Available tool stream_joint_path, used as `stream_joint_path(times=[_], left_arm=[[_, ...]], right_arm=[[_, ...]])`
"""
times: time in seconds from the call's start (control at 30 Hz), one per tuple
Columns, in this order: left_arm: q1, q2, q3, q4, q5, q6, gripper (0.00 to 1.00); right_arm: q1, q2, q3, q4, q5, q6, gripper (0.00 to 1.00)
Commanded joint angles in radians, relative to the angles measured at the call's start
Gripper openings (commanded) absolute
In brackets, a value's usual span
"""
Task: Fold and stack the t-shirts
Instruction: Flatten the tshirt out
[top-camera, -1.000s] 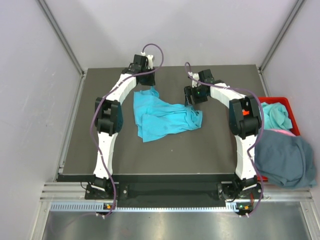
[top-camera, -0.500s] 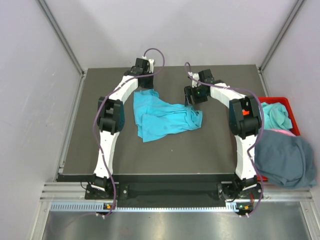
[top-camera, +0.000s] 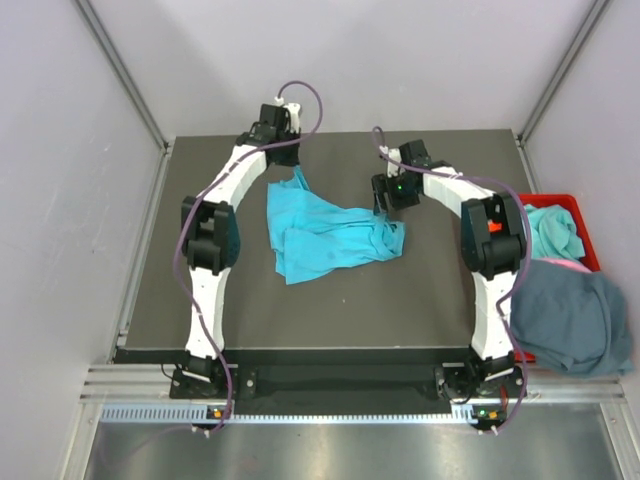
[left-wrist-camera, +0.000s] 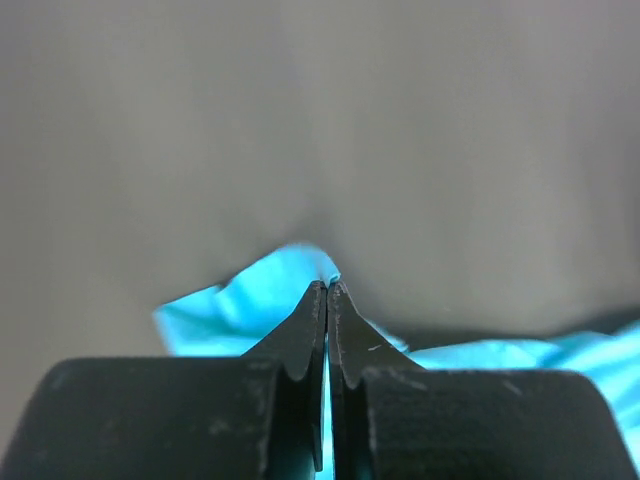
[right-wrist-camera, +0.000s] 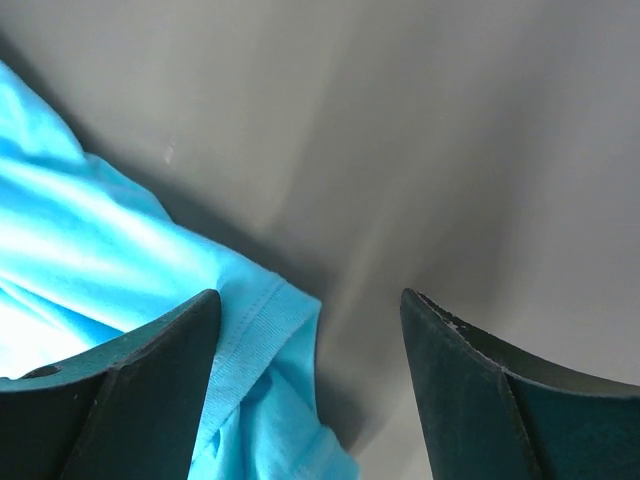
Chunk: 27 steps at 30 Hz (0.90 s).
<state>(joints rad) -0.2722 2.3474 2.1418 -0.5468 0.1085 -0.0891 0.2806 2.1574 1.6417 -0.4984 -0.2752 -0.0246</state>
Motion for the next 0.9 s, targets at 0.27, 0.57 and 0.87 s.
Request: stream_joint_path(times=[0.27, 0.57, 0.87], left_arm=[[0.022, -0.456, -0.249, 0.111, 0.007, 0.045, 0.0], [0.036, -0.514, -0.324, 0.12, -0.021, 0.049, 0.0], [0.097, -0.507, -0.264, 0.117, -0.043, 0.051, 0.0]], right_arm=[[-0.014, -0.056, -0.105, -0.023, -0.047, 0.018, 0.71], [-0.012, 0.102, 0.027, -0.068, -0.2, 0.048, 0.09], [-0.052, -0.097, 0.079, -0.066, -0.124, 0.011, 0.0]])
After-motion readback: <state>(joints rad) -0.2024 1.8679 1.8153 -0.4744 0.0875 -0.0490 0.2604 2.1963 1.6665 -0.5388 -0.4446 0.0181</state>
